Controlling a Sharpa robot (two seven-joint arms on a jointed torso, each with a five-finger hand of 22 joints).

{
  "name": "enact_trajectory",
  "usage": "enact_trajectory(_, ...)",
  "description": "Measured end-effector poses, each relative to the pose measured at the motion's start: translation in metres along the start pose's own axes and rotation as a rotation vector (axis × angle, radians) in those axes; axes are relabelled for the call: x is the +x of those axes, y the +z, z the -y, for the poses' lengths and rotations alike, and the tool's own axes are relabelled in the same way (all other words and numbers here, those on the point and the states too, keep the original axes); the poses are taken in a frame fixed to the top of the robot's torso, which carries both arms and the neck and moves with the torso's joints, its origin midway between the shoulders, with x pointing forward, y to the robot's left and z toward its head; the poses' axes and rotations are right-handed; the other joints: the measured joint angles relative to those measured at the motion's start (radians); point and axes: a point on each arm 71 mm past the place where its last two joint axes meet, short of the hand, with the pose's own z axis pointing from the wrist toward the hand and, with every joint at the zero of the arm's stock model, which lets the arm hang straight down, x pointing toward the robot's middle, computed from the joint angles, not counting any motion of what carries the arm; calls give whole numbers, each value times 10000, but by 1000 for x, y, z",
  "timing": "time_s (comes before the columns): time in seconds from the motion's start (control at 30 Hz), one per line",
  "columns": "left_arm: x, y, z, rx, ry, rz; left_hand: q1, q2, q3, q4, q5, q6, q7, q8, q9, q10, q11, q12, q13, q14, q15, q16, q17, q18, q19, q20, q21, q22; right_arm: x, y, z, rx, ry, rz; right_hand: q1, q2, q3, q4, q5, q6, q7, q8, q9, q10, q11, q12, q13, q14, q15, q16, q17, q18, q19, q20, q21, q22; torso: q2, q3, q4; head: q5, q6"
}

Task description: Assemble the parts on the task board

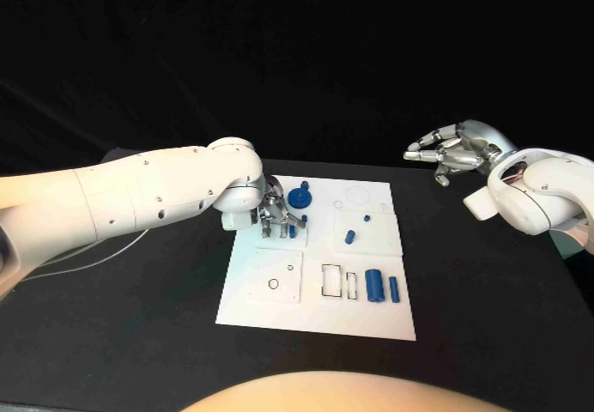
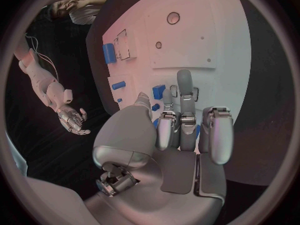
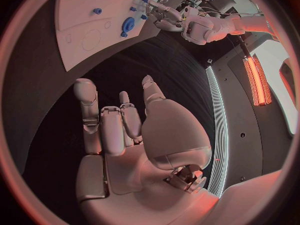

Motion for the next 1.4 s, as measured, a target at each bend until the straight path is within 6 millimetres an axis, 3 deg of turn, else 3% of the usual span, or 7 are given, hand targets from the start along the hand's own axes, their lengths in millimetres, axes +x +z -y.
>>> enact_trajectory(0.67, -2, 3, 3, -60, 115, 34, 316, -210, 1334, 13, 0, 106, -37, -174, -81, 0, -1, 0, 2, 36, 36, -164, 145, -1, 0, 0, 0, 7, 1, 0, -1, -29, 4, -36, 0, 0, 0, 0, 0, 0, 0, 0, -2, 0, 0, 0, 0, 0, 0, 0, 1, 0, 0, 0, 0, 0, -1, 7, 2, 1, -92)
enact_trajectory(1.4, 1, 5, 6, -54, 302, -215, 309, -401, 1952, -5, 0, 213, -72, -209, -91, 36, -37, 0, 2, 73, -1, -231, 217, -1, 0, -1, 0, 5, 3, -1, -2, -61, 1, -71, 0, 0, 0, 0, -1, 1, -1, 0, -3, 0, 0, 0, 0, 0, 0, 0, 3, 0, 0, 0, 0, 1, -7, 4, 10, -8, -157)
